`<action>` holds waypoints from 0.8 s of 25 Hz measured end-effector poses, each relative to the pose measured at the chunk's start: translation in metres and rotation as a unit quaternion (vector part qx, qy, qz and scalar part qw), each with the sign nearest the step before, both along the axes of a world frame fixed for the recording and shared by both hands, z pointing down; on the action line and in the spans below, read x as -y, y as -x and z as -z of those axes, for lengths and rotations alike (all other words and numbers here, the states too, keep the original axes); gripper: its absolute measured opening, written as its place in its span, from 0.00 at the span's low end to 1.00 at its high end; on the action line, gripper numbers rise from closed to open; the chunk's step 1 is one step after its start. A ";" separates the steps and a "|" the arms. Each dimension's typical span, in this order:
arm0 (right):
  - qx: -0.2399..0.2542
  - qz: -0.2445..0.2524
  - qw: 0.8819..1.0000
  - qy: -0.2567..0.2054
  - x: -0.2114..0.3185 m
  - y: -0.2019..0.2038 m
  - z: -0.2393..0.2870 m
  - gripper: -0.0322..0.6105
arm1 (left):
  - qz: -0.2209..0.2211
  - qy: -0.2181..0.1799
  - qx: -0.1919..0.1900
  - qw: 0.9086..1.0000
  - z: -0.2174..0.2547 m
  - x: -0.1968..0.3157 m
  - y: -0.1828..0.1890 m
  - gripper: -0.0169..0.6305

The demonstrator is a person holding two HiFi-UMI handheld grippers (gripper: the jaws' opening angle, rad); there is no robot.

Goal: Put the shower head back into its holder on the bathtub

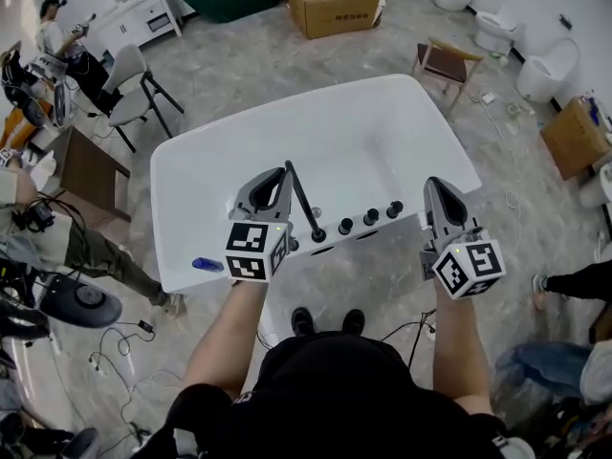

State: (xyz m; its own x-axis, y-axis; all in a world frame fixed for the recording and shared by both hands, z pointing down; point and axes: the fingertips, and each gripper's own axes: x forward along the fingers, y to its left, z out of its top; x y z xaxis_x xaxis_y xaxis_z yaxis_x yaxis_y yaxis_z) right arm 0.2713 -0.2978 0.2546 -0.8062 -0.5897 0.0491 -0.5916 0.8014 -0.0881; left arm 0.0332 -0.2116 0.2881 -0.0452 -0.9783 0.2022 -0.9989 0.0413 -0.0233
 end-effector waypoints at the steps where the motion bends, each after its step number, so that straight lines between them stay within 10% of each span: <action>1: -0.001 0.004 1.000 -0.005 0.004 0.000 -0.001 0.07 | 0.007 0.001 0.000 1.000 -0.004 0.004 -0.004 0.08; 20: -0.005 0.026 1.000 -0.001 0.007 0.000 -0.016 0.07 | 0.027 -0.003 -0.007 1.000 -0.012 0.000 -0.008 0.07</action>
